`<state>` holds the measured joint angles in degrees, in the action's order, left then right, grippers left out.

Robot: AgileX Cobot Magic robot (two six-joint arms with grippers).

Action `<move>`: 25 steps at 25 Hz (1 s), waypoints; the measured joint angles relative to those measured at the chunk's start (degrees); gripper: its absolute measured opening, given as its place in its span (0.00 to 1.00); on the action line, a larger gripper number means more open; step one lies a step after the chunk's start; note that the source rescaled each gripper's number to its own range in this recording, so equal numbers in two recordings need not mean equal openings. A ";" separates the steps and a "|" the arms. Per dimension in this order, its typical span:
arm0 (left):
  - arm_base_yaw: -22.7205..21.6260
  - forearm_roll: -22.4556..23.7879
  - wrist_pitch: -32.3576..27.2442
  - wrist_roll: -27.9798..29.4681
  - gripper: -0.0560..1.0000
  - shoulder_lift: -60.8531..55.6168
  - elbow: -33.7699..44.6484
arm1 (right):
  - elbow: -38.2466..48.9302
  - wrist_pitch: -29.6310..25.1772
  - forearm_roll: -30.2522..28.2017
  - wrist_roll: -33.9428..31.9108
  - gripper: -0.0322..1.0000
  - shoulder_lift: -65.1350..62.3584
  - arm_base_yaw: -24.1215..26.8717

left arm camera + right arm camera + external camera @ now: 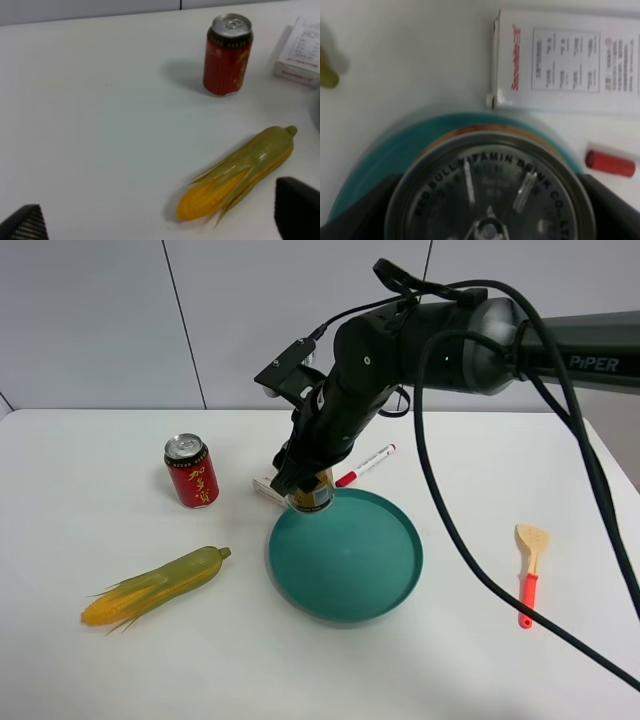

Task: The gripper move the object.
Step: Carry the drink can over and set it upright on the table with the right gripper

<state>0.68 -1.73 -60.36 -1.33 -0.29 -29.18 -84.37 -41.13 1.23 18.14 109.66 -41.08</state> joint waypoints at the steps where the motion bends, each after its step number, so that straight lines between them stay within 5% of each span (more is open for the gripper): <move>1: 0.00 0.00 0.00 0.00 1.00 0.00 0.00 | 0.00 1.03 0.00 0.00 0.03 0.13 -0.01; 25: 0.00 0.00 0.00 0.06 1.00 0.00 0.00 | 0.13 17.26 1.70 -0.27 0.03 7.00 -6.41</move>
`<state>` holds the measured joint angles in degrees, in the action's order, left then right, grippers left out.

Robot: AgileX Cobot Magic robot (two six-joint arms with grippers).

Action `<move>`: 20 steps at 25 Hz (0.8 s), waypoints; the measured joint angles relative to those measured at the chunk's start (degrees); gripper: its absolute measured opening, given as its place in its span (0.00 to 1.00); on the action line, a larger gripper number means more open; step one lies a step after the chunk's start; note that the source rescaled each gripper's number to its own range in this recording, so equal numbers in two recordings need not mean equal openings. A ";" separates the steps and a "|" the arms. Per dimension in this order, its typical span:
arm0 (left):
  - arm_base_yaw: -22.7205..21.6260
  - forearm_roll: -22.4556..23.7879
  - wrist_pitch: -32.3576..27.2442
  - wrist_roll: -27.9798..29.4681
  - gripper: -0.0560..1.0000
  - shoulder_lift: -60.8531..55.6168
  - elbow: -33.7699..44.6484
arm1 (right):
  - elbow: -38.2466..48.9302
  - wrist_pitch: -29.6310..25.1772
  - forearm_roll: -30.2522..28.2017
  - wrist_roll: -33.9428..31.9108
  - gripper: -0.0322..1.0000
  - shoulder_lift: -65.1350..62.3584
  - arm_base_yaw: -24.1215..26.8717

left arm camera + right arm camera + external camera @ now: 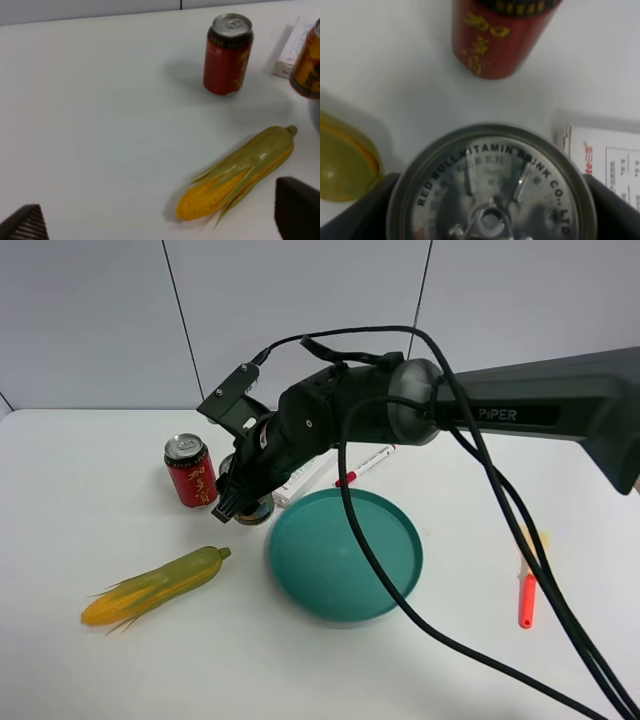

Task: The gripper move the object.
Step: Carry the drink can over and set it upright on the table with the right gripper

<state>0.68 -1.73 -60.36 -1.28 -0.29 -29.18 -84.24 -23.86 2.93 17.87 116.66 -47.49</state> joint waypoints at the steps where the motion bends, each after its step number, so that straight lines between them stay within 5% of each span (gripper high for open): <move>1: 0.00 0.00 0.00 0.00 1.00 0.00 0.00 | 0.00 0.78 0.22 -0.18 0.03 0.20 0.00; 10: 0.00 0.00 0.00 0.00 1.00 0.00 0.00 | -9.14 -3.65 1.03 -0.98 0.03 6.15 -0.47; 20: 0.00 0.00 0.00 0.00 1.00 0.00 0.00 | -9.79 -5.58 1.03 -0.98 0.03 8.93 -0.47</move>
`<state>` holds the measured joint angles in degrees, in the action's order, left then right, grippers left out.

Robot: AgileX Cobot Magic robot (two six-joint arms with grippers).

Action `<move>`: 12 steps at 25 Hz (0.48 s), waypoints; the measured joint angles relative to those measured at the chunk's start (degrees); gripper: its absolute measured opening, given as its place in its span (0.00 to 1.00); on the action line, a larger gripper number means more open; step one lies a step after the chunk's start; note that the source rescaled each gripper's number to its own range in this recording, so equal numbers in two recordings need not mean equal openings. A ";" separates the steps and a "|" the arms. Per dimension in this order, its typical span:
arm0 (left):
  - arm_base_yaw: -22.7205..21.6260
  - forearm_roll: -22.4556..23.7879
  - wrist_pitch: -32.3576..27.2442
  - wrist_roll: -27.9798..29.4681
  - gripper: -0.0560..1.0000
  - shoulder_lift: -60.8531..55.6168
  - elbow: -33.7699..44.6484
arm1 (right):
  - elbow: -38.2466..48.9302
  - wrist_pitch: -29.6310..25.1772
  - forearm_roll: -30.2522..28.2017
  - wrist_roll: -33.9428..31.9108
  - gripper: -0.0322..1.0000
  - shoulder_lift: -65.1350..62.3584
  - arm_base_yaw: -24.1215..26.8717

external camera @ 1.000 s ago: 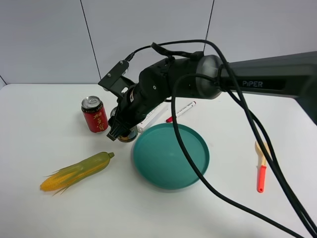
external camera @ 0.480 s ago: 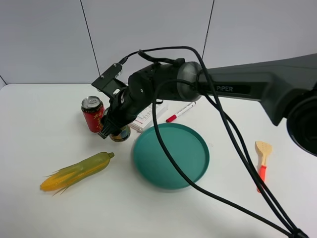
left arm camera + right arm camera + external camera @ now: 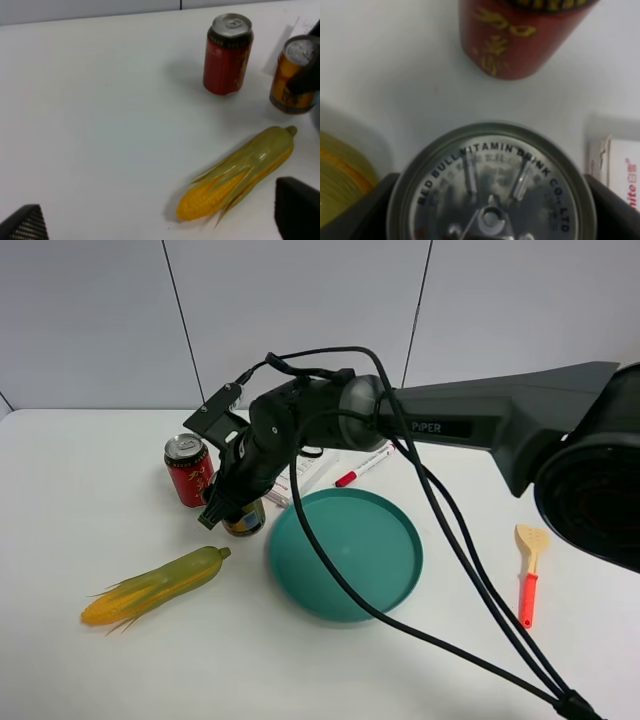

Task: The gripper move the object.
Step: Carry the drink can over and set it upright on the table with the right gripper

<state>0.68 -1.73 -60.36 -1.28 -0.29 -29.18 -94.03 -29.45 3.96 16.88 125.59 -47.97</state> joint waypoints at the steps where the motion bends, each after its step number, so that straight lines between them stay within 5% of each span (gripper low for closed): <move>1: 0.00 0.00 0.00 0.00 1.00 0.00 0.00 | 0.00 0.07 0.00 0.00 0.03 0.17 0.00; 12: 0.00 0.00 0.00 0.00 1.00 0.00 0.00 | -0.18 2.42 0.00 0.00 0.03 2.69 0.00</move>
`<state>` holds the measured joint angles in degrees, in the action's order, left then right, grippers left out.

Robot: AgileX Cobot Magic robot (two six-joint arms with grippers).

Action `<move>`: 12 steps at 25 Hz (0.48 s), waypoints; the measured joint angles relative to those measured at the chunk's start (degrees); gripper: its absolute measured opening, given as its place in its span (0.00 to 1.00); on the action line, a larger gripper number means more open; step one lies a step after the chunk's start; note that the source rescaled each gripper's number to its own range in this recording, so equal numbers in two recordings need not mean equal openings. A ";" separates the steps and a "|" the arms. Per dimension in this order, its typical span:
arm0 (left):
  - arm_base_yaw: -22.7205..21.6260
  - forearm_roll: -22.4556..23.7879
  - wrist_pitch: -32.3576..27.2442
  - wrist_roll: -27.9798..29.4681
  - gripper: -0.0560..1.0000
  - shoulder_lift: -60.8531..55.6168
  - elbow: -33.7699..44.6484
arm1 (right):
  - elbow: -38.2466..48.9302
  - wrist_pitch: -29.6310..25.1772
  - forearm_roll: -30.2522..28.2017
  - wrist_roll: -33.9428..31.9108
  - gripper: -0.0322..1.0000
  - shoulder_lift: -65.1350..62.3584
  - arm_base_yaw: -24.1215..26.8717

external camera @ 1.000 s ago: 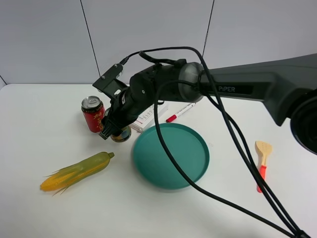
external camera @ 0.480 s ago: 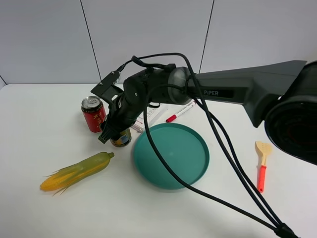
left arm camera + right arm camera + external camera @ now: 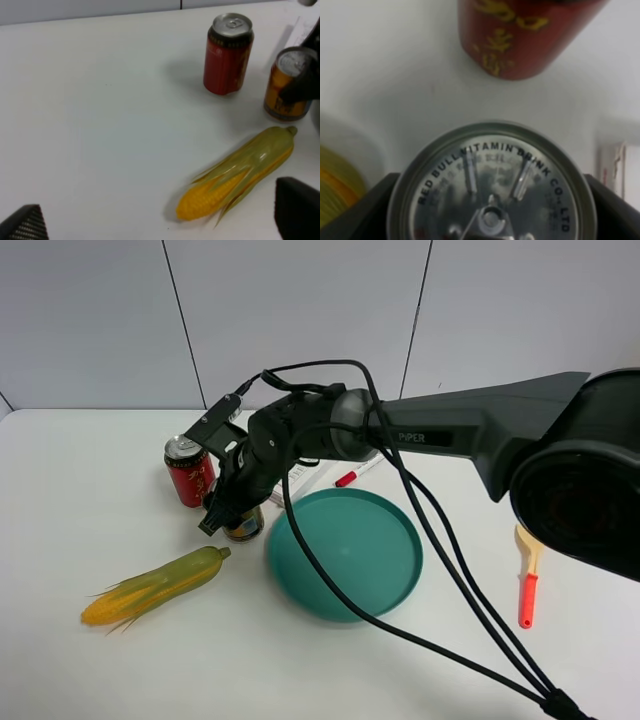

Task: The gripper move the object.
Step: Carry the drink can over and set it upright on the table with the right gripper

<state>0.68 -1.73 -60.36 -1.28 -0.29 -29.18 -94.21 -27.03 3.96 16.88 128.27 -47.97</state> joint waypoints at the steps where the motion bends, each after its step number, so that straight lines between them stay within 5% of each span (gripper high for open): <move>1: 0.00 0.00 0.00 0.00 1.00 0.00 0.00 | -0.04 0.00 0.00 0.00 0.03 0.30 0.00; 12: 0.00 0.00 0.00 0.00 1.00 0.00 0.00 | -0.18 0.11 0.05 0.00 0.03 0.71 0.00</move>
<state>0.68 -1.73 -60.36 -1.28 -0.29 -29.18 -94.40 -26.92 4.01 16.88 128.98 -47.97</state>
